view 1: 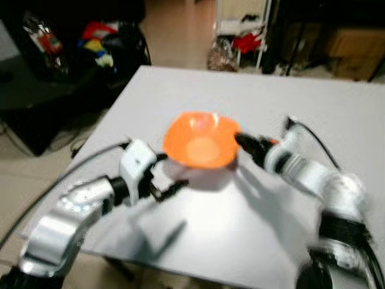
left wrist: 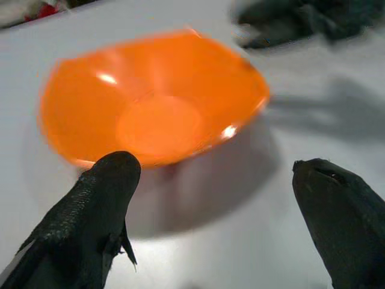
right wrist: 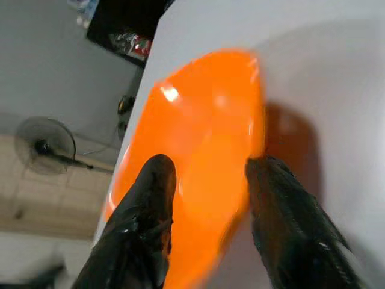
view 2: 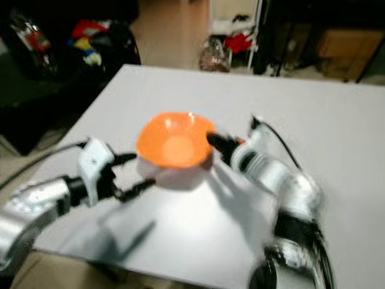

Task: Setting the table

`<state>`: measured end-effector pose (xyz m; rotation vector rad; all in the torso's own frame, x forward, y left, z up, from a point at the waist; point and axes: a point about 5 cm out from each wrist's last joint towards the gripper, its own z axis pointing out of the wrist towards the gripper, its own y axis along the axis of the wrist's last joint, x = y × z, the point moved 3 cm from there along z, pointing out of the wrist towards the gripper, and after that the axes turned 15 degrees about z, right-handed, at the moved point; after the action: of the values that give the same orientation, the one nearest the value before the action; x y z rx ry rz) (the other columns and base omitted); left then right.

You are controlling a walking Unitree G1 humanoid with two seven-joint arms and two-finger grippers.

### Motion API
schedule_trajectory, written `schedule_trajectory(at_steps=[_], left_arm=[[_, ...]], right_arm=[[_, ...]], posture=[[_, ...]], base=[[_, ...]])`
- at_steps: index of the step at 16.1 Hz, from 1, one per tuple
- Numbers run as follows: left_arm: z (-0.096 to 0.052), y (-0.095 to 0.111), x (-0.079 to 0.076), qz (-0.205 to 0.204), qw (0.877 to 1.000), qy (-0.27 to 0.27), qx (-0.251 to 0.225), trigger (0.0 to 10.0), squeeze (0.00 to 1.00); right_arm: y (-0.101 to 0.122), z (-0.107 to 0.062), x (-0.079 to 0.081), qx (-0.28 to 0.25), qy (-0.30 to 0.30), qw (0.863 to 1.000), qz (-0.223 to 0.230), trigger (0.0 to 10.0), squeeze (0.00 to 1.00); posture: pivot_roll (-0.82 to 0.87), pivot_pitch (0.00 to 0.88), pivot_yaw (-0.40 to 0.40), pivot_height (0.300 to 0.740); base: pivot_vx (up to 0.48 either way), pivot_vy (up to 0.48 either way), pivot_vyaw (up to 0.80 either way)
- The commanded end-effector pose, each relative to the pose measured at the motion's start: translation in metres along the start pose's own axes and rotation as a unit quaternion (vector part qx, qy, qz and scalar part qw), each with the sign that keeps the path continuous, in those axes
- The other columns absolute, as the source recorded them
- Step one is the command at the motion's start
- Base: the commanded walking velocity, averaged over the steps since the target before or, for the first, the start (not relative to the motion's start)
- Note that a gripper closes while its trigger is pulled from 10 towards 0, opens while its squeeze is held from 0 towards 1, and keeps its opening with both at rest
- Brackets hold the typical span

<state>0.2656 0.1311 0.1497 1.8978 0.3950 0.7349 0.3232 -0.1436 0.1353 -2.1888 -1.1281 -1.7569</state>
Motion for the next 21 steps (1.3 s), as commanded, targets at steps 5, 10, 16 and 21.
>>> schedule_trajectory(at_steps=[5, 10, 16, 21], left_arm=[[-0.002, 0.014, 0.011, -0.021, 0.994, 0.106, -0.035, 10.0, 0.0], [-0.009, 0.017, 0.027, -0.032, 0.973, 0.228, -0.033, 10.0, 0.0], [-0.012, 0.012, 0.028, -0.018, 0.967, 0.255, -0.014, 10.0, 0.0], [-0.019, 0.006, 0.029, -0.074, 0.958, 0.277, -0.024, 10.0, 1.0]], right_arm=[[0.0, -0.058, 0.023, -0.049, -0.011, 0.989, -0.137, 10.0, 1.0], [-0.002, -0.073, 0.037, -0.173, -0.083, 0.919, -0.344, 10.0, 1.0], [-0.02, -0.062, 0.032, -0.205, -0.06, 0.908, -0.36, 10.0, 1.0], [-0.028, -0.073, 0.022, -0.195, -0.052, 0.901, -0.383, 10.0, 1.0]], posture=[[-0.03, 0.0, 0.095, 0.74], [-0.01, 0.0, 0.079, 0.74], [0.01, 0.0, 0.075, 0.74], [0.03, 0.0, 0.079, 0.74]], base=[[0.0, 0.0, 0.0], [0.0, -0.183, 0.0], [0.0, -0.48, 0.0], [0.0, -0.176, 0.4]])
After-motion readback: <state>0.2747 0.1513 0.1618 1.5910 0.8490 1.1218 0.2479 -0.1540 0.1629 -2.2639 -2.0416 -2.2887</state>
